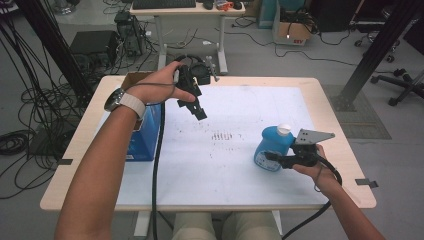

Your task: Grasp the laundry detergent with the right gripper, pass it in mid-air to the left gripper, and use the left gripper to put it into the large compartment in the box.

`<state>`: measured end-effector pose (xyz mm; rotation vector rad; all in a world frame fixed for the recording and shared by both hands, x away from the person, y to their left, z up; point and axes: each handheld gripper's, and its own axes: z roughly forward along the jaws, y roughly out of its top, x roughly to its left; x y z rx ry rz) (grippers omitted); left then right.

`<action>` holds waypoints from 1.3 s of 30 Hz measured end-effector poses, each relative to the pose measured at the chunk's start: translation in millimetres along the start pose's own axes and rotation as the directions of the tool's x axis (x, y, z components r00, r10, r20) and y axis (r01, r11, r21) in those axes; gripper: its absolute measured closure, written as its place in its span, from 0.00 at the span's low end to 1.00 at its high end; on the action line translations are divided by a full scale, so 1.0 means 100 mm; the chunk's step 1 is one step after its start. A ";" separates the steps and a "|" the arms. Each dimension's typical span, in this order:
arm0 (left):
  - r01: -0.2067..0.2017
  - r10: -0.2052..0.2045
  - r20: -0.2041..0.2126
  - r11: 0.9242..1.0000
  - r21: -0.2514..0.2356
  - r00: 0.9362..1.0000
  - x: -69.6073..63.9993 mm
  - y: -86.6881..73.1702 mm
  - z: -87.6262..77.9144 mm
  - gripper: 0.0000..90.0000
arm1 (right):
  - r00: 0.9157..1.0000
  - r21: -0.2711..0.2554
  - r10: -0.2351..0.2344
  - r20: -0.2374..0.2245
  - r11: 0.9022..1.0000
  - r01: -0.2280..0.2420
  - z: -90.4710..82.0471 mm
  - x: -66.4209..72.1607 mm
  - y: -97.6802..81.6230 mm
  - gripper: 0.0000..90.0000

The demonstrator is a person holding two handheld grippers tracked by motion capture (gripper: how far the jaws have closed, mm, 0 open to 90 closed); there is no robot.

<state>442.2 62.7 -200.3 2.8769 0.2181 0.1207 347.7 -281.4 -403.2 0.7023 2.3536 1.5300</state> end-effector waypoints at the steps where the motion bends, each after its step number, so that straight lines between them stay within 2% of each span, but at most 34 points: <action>1: -0.001 0.001 -0.002 1.000 -0.001 1.000 0.00 0.00 0.00 0.15 | 1.000 0.000 0.000 0.000 1.000 0.000 0.00 0.00 0.00 0.47; 39: 0.001 -0.001 0.000 1.000 -0.003 1.000 0.00 0.00 0.00 0.15 | 1.000 -0.008 0.003 0.001 1.000 -0.003 0.00 0.00 -0.01 0.47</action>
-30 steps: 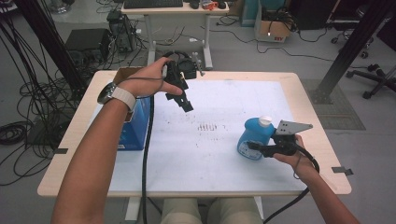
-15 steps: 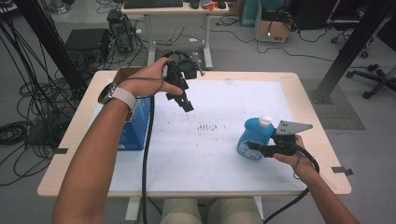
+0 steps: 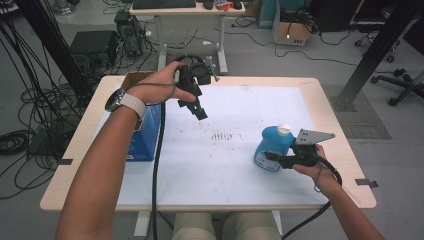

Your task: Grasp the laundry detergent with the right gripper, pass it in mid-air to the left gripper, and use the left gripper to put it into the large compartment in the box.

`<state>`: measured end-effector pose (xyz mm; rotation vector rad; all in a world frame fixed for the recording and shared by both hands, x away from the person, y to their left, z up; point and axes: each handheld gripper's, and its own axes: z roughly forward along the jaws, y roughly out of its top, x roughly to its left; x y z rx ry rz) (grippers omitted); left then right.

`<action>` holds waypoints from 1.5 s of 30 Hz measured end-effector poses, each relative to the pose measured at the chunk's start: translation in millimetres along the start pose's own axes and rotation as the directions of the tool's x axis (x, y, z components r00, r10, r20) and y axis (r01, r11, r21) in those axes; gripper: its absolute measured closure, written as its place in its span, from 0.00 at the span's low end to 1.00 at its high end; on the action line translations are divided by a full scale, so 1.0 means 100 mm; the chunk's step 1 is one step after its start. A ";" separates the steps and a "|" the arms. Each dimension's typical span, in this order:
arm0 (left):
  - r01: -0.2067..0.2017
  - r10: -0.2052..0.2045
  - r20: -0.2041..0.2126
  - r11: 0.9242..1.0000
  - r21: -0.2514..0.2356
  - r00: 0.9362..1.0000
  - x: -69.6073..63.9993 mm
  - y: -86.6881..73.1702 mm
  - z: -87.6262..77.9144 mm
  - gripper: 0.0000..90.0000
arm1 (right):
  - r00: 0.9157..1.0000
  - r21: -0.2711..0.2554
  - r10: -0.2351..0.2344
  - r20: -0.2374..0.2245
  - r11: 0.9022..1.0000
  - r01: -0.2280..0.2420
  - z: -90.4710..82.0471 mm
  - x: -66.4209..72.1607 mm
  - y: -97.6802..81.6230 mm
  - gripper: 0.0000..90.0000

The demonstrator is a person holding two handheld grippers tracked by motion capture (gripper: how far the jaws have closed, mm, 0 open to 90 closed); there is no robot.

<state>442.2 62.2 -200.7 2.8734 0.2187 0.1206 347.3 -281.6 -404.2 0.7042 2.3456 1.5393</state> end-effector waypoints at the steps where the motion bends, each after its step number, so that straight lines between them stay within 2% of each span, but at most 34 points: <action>1: 0.000 0.000 0.000 1.000 0.000 1.000 0.00 0.00 0.00 0.15 | 1.000 -0.001 -0.001 0.000 1.000 0.001 0.00 0.00 0.00 0.47; 45: 0.000 0.000 -0.005 1.000 -0.006 1.000 -0.01 -0.01 -0.01 0.15 | 1.000 0.007 -0.013 0.016 1.000 0.013 0.00 0.01 0.01 0.47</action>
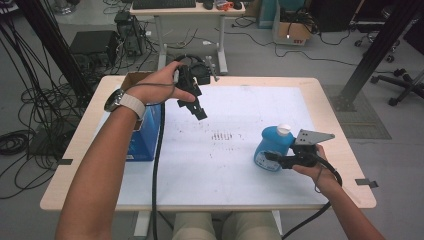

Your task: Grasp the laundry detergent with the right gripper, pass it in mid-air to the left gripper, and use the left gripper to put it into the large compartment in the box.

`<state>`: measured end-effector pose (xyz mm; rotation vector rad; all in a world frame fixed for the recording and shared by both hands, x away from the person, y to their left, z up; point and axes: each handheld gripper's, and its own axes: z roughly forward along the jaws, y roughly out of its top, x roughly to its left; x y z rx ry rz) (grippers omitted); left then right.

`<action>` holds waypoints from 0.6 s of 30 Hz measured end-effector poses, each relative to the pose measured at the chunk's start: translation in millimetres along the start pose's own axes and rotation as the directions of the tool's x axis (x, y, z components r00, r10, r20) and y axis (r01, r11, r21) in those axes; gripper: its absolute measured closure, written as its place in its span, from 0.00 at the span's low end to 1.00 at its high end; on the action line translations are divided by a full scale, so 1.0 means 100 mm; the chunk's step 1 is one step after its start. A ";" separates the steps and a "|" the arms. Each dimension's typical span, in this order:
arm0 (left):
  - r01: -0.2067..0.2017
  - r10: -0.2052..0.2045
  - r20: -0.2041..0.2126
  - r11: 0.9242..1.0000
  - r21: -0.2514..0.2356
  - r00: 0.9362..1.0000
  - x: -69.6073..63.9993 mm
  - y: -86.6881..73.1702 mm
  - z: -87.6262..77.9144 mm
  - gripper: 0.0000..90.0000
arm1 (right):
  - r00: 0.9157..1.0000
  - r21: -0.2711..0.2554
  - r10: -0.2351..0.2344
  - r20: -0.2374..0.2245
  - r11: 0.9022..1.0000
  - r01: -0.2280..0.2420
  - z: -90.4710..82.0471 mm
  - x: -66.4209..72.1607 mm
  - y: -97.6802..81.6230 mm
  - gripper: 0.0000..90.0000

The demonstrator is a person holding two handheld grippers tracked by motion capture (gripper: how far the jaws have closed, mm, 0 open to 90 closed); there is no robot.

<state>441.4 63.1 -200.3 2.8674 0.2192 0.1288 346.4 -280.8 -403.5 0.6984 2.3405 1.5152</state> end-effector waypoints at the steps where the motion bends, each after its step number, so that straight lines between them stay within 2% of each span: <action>1: 0.000 0.000 0.000 1.000 0.000 1.000 0.00 0.00 0.00 0.15 | 1.000 -0.001 0.000 -0.004 1.000 0.000 0.00 0.00 0.00 0.47; 18: 0.001 -0.001 0.000 1.000 0.000 1.000 0.00 0.00 0.00 0.15 | 1.000 0.002 0.001 -0.005 1.000 -0.001 0.00 0.00 0.00 0.47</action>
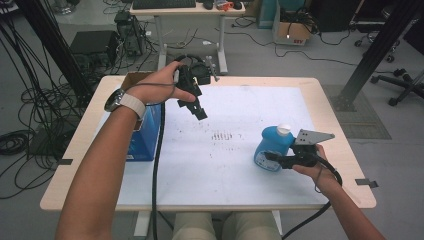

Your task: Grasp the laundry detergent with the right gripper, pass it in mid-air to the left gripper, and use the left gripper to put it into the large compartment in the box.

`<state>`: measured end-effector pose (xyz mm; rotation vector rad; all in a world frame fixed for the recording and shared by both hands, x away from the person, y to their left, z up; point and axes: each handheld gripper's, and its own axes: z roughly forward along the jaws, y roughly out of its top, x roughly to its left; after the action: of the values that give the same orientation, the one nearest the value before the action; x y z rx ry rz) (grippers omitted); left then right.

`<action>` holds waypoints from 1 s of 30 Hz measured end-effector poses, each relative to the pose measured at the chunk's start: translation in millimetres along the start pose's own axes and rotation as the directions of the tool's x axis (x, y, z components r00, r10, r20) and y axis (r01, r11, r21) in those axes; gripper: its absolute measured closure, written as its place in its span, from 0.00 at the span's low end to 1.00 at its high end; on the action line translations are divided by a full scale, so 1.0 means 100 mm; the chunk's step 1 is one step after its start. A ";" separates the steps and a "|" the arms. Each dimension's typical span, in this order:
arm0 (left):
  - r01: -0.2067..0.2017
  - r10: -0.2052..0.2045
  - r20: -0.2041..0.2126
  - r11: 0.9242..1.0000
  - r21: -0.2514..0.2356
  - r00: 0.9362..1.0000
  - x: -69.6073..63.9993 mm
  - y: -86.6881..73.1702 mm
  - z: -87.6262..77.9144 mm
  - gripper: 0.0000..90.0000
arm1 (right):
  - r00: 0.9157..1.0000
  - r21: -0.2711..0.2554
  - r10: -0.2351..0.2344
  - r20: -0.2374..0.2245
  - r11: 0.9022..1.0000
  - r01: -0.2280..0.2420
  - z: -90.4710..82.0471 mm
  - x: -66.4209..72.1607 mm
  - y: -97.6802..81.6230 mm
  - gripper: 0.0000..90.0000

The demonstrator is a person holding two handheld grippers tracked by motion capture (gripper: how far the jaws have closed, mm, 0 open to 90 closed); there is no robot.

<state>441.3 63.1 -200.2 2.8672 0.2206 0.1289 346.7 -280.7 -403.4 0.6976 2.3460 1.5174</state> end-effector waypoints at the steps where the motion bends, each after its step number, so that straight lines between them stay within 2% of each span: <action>1: -0.001 0.001 0.000 1.000 0.000 1.000 0.00 0.00 0.00 0.15 | 1.000 0.000 0.000 0.000 1.000 0.000 0.00 0.00 0.00 0.47; 30: 0.002 -0.002 0.000 1.000 0.000 1.000 0.00 -0.01 -0.01 0.15 | 1.000 0.000 0.000 -0.001 1.000 0.000 0.00 0.00 0.00 0.47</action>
<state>441.3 64.1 -199.7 2.8672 0.2231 0.1287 347.0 -280.9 -403.5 0.6967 2.3464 1.5186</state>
